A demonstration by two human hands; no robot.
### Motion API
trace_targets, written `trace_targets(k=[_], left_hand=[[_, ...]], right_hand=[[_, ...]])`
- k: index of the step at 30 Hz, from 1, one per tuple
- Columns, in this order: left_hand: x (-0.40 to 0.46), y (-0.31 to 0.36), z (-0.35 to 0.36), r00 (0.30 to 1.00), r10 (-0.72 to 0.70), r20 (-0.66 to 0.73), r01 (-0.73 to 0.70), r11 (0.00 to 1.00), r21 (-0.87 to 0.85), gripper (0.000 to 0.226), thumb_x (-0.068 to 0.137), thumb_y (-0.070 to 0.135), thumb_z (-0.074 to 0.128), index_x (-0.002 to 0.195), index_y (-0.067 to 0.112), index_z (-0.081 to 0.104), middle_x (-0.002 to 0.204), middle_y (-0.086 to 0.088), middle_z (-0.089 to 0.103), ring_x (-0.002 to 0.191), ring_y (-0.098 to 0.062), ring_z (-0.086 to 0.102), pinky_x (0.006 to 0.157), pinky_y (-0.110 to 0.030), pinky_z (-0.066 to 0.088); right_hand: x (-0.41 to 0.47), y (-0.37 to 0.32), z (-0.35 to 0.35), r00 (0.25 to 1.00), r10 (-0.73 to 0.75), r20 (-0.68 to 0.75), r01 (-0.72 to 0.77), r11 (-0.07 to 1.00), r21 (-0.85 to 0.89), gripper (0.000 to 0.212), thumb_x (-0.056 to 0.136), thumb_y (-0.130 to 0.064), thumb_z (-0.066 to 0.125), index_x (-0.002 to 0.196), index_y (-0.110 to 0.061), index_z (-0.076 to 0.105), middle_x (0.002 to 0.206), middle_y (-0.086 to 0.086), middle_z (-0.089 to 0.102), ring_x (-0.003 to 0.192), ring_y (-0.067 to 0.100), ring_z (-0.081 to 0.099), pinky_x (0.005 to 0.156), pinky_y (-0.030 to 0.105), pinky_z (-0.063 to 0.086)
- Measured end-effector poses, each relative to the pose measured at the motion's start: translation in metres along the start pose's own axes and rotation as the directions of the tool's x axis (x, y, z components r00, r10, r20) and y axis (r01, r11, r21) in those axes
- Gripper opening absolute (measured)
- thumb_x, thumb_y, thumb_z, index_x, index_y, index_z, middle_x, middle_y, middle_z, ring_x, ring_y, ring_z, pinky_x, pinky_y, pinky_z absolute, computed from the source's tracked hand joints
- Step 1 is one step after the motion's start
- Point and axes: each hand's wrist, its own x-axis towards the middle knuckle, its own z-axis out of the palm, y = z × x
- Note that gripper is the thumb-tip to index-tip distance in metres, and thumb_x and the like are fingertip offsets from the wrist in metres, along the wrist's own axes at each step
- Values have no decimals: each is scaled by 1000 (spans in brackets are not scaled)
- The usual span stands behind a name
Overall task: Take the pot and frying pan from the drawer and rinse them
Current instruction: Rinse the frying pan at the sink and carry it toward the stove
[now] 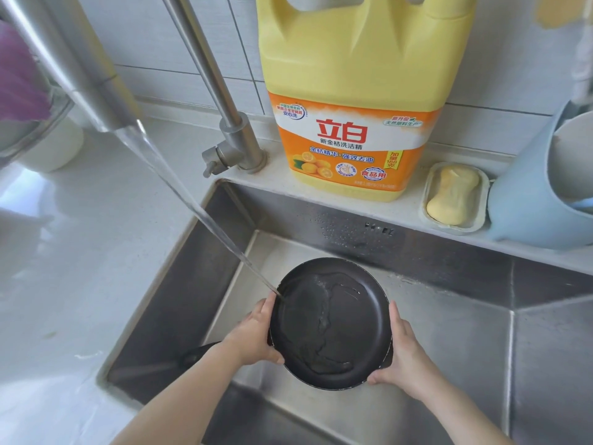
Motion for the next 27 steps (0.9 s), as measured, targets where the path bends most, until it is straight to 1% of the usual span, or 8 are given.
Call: trace_targets(k=[4, 8, 10, 14, 16, 20, 23, 27], left_hand=[[3, -4, 6, 1000, 28, -11, -28, 998, -55, 154, 54, 31, 95, 150, 36, -25, 146, 24, 16, 129, -6, 41, 107, -26, 38], [7, -7, 7, 1000, 21, 12, -19, 992, -123, 158, 51, 27, 97, 148, 37, -27, 154, 19, 11, 136, -8, 34, 110, -25, 33], [5, -6, 6, 999, 38, 13, -36, 991, -127, 158, 50, 24, 96, 148, 41, -26, 155, 18, 11, 137, -9, 32, 112, -27, 33], [3, 4, -11, 999, 43, 19, -42, 997, -63, 157, 51, 27, 97, 152, 32, -23, 158, 16, 7, 141, -8, 29, 114, -25, 29], [2, 10, -28, 998, 43, 55, -42, 999, -18, 156, 52, 30, 97, 152, 28, -23, 159, 11, 8, 144, -9, 25, 116, -26, 25], [-9, 24, -63, 991, 58, 120, -62, 998, 28, 155, 51, 36, 97, 154, 29, -19, 159, 12, 10, 146, -8, 19, 117, -24, 21], [-23, 35, -80, 989, 90, 121, -95, 995, 38, 149, 50, 35, 97, 153, 37, -10, 153, 12, 23, 143, -10, 28, 117, -31, 28], [-41, 51, -89, 984, 139, 110, -143, 989, 28, 147, 48, 37, 96, 150, 47, -9, 150, 14, 26, 139, -10, 31, 115, -30, 30]], right_hand=[[4, -3, -3, 1000, -30, 4, 30, 1000, -7, 164, 37, -44, 92, 148, -42, -29, 148, -25, 6, 127, 0, 35, 101, 20, 41], [7, -6, -5, 998, -65, -3, 65, 998, -27, 164, 36, -45, 93, 146, -47, -28, 148, -37, -10, 131, -24, 5, 106, 11, 23], [9, -6, -5, 998, -66, -7, 66, 998, -18, 164, 35, -44, 94, 147, -47, -26, 149, -37, -10, 125, -33, 1, 106, 10, 26], [9, -9, -9, 999, -38, 4, 38, 998, 41, 166, 30, -43, 94, 150, -48, -22, 158, -26, 4, 139, -1, 25, 106, 36, 46], [9, -10, -14, 999, -39, 24, 38, 997, 63, 164, 32, -38, 96, 149, -52, -18, 153, -13, 30, 132, 13, 45, 101, 41, 51], [-3, -19, -20, 997, -50, 51, 42, 987, 155, 152, 38, -29, 98, 139, -71, -8, 128, -16, 59, 112, 9, 61, 94, 30, 55], [-20, -30, -25, 998, -40, 41, 29, 973, 230, 150, 41, -21, 96, 145, -63, -2, 127, -11, 62, 116, 13, 61, 98, 34, 53], [-43, -40, -42, 998, -59, 18, 51, 952, 301, 133, 45, -8, 92, 117, -85, 11, 101, -13, 73, 89, 7, 71, 73, 18, 56]])
